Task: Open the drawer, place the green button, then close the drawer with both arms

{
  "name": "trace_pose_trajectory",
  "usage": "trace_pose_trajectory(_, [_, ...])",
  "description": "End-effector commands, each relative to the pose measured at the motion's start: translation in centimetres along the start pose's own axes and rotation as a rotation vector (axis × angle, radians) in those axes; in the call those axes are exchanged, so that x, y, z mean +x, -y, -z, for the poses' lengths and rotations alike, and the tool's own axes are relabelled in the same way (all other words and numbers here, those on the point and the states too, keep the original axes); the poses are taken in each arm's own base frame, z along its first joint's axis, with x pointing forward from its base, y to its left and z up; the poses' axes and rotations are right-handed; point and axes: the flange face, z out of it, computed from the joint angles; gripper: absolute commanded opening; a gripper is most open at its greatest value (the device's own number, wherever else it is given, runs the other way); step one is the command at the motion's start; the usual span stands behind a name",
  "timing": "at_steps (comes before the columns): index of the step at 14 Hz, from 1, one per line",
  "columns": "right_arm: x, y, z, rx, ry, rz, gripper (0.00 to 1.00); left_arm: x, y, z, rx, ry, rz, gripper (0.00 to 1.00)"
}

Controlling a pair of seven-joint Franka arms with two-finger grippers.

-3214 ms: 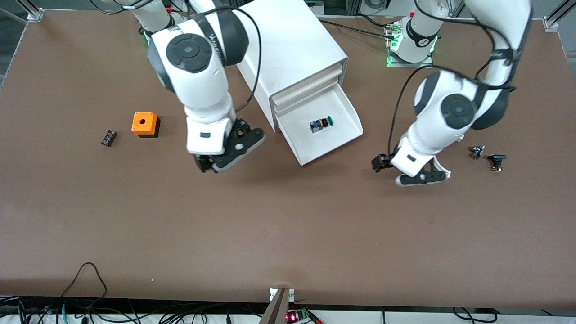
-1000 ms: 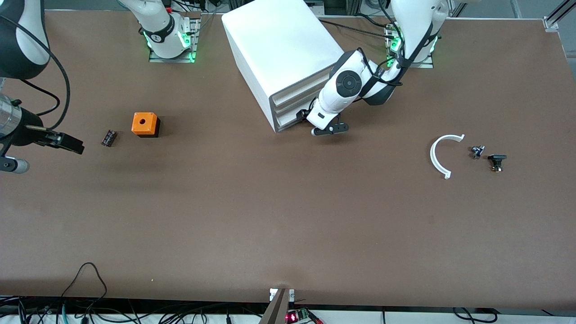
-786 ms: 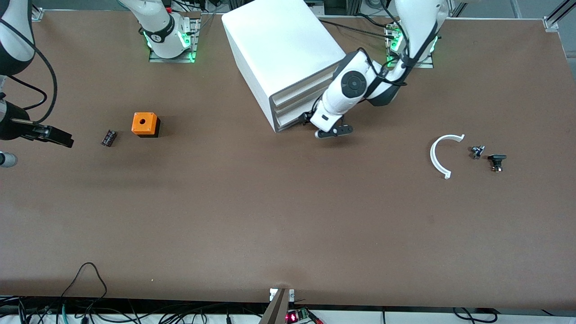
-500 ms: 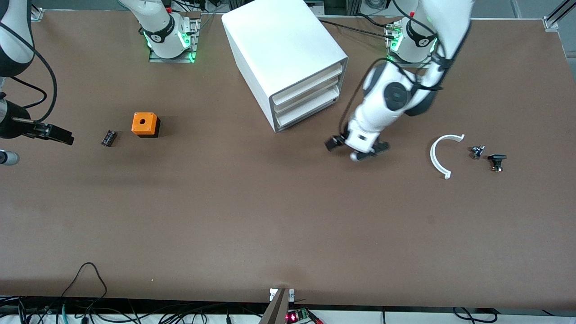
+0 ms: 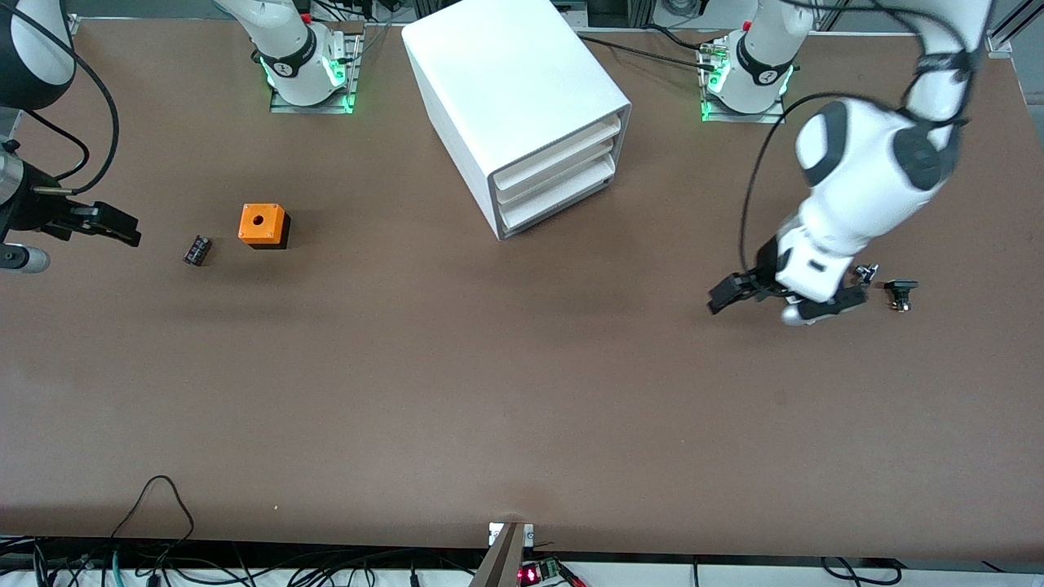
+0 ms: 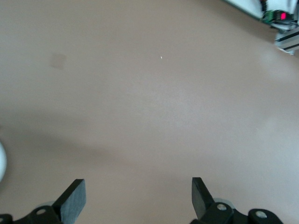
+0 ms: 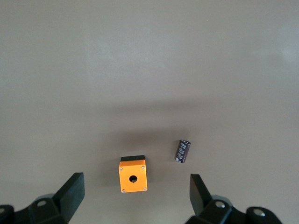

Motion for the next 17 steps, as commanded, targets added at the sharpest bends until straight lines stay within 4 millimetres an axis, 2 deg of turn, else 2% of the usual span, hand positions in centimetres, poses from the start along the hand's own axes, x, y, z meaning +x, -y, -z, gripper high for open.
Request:
trace_pose_trajectory(1, [-1.7,-0.2,0.1,0.022,-0.017,0.017,1.0,-1.0,0.9,9.6,0.013,0.016,-0.089,1.0])
trace_pose_trajectory(4, [-1.9,-0.3,0.0,0.022,-0.01,0.005,1.0,-1.9,1.6,16.7,0.184,0.034,-0.166,1.0])
trace_pose_trajectory(6, [-1.9,-0.8,-0.1,0.023,-0.002,-0.004,1.0,-2.8,2.1,18.9,0.263,0.053,-0.18,1.0])
trace_pose_trajectory(9, [-2.0,-0.8,-0.1,0.023,0.0,-0.004,1.0,-3.1,2.4,20.6,0.319,0.031,-0.212,1.0])
trace_pose_trajectory(13, [-2.0,-0.8,0.0,0.023,0.001,0.006,1.0,-3.0,3.5,20.7,0.316,0.068,-0.19,1.0])
trace_pose_trajectory(17, [-1.9,-0.9,0.2,0.023,-0.004,0.009,1.0,-2.8,3.6,20.7,0.301,0.073,-0.183,1.0])
